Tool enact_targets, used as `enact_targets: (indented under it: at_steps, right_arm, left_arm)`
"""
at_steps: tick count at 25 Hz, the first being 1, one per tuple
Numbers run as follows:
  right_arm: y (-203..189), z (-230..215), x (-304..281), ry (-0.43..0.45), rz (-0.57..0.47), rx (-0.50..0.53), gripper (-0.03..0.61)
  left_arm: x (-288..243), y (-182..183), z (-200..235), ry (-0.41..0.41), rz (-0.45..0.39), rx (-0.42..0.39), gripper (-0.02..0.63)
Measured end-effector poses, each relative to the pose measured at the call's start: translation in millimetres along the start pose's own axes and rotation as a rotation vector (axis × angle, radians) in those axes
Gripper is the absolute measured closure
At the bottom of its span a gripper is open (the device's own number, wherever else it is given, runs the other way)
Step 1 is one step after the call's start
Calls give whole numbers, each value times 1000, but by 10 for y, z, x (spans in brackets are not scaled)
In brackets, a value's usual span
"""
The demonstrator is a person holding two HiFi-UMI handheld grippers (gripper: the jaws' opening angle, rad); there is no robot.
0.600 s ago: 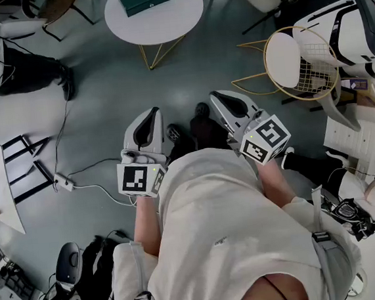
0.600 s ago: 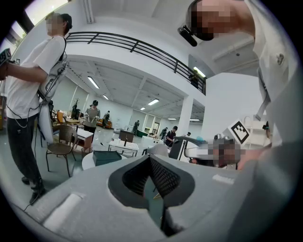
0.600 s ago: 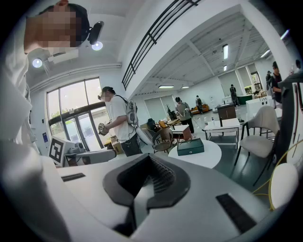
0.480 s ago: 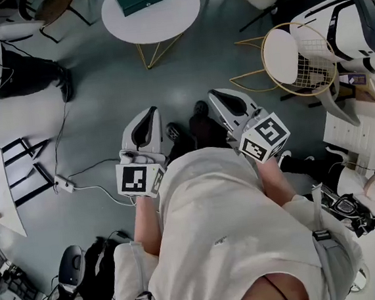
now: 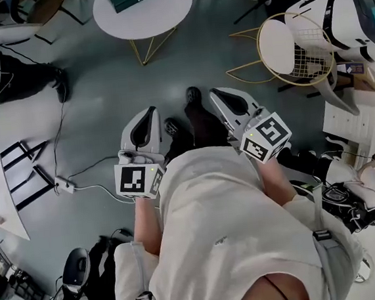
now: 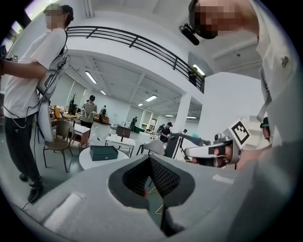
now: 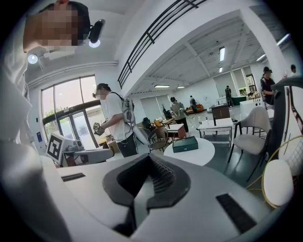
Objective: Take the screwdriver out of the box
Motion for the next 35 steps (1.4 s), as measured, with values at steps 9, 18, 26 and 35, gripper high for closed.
enact_targets:
  at_steps: [9,18,26,35]
  right_arm:
    - [84,-446,-205,6,12,-73,572]
    - [699,-912,-685,67,-24,-31,572]
    - [1228,-1577,-918,164,-35,4,572]
    - [1415,-2069,-1249,270,58,17,572]
  left_arm:
    - [-371,64,92,44,54,-7,604]
    - [-818,667,398,73,-13,3,604]
    - [-1529,1107,424,137,-24,-41,604]
    - [-2007,1156,474,244,30,24,604]
Point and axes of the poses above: the fingertips, and each gripper's own axes: x backward along the fingers, z to its left, y out of its top, the point moved 8 cm from there along x, backward along the fingers, and after that the axes turned 9 degrees about z, right-handed, at the moved point
